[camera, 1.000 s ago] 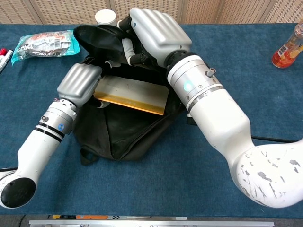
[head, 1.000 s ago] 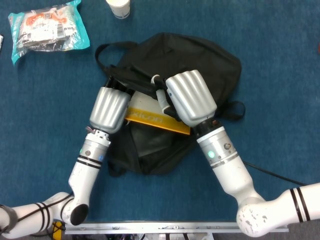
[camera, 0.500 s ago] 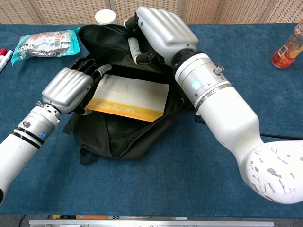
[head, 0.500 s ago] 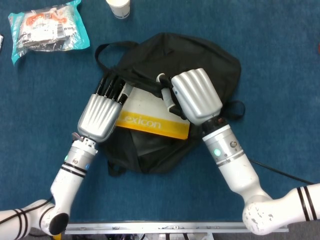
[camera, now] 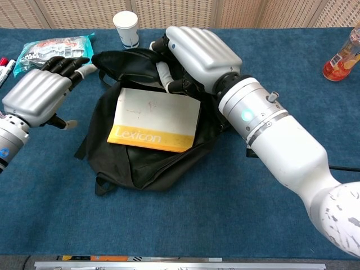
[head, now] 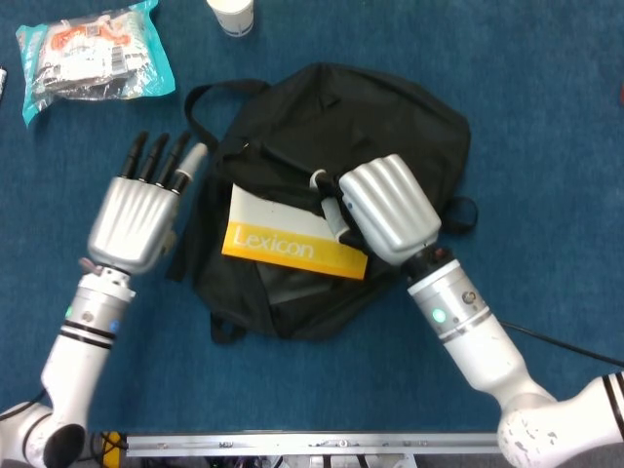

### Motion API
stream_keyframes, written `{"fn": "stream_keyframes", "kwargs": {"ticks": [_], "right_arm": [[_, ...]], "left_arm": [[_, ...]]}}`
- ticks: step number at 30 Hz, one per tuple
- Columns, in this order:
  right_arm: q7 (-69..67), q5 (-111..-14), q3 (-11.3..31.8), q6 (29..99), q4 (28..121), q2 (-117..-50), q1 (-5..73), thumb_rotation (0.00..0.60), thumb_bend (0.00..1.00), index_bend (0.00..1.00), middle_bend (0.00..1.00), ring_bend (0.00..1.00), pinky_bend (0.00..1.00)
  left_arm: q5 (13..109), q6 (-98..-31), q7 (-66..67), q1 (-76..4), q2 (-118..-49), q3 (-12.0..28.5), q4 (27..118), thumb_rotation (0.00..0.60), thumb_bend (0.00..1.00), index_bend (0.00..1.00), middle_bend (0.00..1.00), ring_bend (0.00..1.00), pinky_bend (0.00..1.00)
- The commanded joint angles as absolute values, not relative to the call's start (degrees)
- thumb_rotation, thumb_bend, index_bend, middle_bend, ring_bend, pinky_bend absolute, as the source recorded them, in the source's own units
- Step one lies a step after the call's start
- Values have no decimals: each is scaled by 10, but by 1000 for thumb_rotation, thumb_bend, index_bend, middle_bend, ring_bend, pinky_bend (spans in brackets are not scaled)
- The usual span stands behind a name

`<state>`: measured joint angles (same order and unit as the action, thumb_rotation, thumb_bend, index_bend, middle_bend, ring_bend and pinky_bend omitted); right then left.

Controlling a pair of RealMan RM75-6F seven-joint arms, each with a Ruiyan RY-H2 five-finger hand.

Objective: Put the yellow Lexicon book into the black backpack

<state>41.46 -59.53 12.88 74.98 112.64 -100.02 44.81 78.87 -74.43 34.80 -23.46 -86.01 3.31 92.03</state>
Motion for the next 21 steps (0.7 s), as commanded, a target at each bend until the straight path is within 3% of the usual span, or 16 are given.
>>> {"fn": "stream_keyframes", "kwargs": {"ticks": [1, 5, 8, 10, 12, 15, 17, 21], "right_arm": [[409, -604, 116, 739, 1132, -993, 445, 600, 620, 814, 743, 664, 897], [406, -608, 104, 727, 1130, -990, 444, 600, 615, 814, 743, 664, 897], [412, -601, 94, 710, 1131, -987, 447, 600, 558, 782, 700, 621, 864], [413, -585, 91, 692, 1137, -979, 451, 600, 445, 671, 627, 556, 797], [415, -573, 91, 680, 1141, -971, 454, 600, 246, 461, 485, 445, 691], [417, -561, 89, 667, 1148, -959, 459, 600, 54, 295, 372, 355, 628], [416, -557, 89, 664, 1152, -953, 460, 600, 5, 234, 341, 326, 612], [411, -550, 90, 661, 1158, -941, 461, 600, 0, 146, 314, 294, 573]], "left_arm": [[782, -761, 325, -224, -839, 46, 932, 600, 0, 0, 0, 0, 0], [770, -771, 308, -219, -818, 61, 936, 600, 0, 0, 0, 0, 0], [763, -775, 299, -216, -805, 68, 935, 600, 0, 0, 0, 0, 0], [761, -778, 291, -214, -798, 72, 935, 600, 0, 0, 0, 0, 0], [757, -779, 287, -213, -795, 76, 934, 600, 0, 0, 0, 0, 0], [752, -780, 281, -212, -790, 81, 933, 600, 0, 0, 0, 0, 0], [750, -779, 279, -212, -786, 83, 932, 600, 0, 0, 0, 0, 0], [746, -781, 273, -212, -781, 87, 933, 600, 0, 0, 0, 0, 0]]}}
